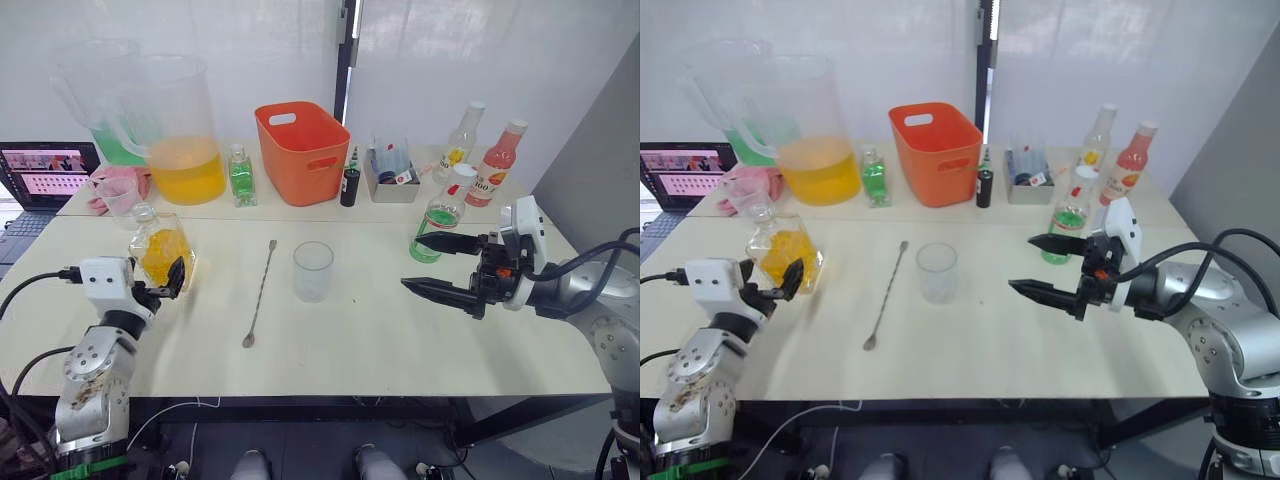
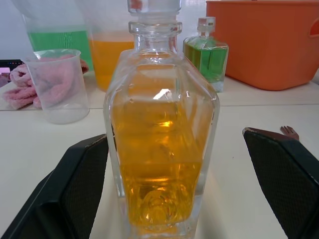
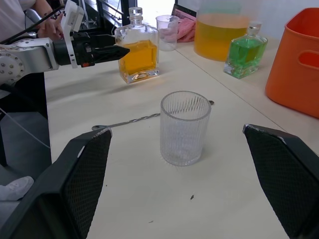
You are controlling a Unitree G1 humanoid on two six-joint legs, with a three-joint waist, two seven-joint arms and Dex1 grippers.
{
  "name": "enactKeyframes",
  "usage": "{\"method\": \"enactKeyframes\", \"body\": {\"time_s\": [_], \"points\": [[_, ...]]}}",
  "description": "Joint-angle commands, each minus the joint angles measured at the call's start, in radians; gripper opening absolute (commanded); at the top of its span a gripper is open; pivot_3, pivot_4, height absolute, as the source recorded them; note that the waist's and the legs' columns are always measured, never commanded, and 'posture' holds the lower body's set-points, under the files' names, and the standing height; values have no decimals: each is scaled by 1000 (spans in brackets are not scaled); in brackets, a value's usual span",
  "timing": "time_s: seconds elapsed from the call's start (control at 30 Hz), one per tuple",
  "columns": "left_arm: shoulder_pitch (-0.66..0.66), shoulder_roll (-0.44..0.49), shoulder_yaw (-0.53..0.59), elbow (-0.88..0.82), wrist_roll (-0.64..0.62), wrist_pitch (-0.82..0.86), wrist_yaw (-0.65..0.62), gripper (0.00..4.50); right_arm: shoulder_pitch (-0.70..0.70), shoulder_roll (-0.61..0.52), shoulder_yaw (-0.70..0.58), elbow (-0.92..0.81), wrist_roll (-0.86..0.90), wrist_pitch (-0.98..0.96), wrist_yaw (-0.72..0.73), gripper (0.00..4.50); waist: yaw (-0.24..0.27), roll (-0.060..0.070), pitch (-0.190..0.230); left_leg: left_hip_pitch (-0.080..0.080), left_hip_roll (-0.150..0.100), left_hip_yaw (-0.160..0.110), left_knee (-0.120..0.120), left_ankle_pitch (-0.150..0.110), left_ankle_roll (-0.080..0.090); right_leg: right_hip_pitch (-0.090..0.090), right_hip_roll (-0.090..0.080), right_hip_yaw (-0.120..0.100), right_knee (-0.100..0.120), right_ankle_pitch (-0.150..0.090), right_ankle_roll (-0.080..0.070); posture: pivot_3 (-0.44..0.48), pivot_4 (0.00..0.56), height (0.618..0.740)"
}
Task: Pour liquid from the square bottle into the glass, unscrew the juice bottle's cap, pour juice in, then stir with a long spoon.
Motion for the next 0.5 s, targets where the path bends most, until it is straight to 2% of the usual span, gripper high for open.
{"method": "enactKeyframes", "body": {"time_s": [0.03,0.5], "points": [[-36,2,-21,10,18,-32,7,4500,-4,-7,-19,-31,7,-5,-10,4473,0,0,0,0,0,0,0,0,0,0,0,0,0,0,0,0,150,740],[-164,18,-37,172,72,-94,49,4500,-7,-7,-6,-29,-11,-13,-38,4473,5,0,0,0,0,0,0,0,0,0,0,0,0,0,1,0,150,740]]}}
